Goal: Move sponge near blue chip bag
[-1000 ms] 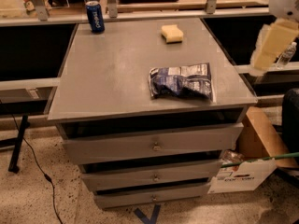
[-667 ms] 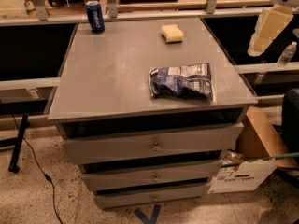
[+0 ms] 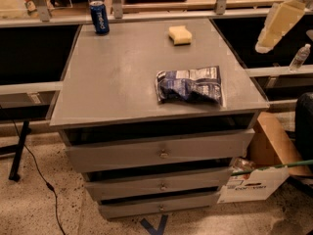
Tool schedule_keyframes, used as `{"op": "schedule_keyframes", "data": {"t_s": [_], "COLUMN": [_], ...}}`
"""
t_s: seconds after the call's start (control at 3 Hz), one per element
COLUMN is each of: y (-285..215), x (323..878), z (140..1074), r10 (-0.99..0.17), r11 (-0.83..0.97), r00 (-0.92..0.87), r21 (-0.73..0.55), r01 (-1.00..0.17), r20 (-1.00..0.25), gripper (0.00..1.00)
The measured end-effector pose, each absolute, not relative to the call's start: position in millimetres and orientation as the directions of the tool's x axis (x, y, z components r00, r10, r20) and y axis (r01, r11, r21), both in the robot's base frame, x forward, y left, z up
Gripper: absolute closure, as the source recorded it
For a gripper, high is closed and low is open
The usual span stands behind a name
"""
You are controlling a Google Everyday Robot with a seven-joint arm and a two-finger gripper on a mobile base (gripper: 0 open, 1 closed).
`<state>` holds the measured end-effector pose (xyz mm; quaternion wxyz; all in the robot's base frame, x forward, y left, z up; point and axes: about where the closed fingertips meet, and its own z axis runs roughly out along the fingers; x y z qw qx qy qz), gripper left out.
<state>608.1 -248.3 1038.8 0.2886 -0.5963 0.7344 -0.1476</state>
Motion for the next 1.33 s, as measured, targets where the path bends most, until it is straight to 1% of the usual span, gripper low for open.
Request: {"op": "schedule_keyframes", "data": {"t_s": [0.33,0.67,1.0,1.33], "y": [-238.8,-228.7,-220.3,-220.4], "x": [638.2,682.1,740.0,739.8], "z": [1057.5,1074.4,1065.0,1064.7], "r10": [-0.921,-0.862,-0.817,-0.818], "r11": [0.310,0.413,0.516,0.515], "r00": [-0.079,-0.075,-0.160,-0.159], "r21": [-0.592,-0.608,-0.578,-0.579], "r01": [-0.744,-0.678,-0.632,-0.632], "r20": [-0.383,-0.501,-0.554,-0.553], "gripper": [0.00,0.00,0.00,0.00]}}
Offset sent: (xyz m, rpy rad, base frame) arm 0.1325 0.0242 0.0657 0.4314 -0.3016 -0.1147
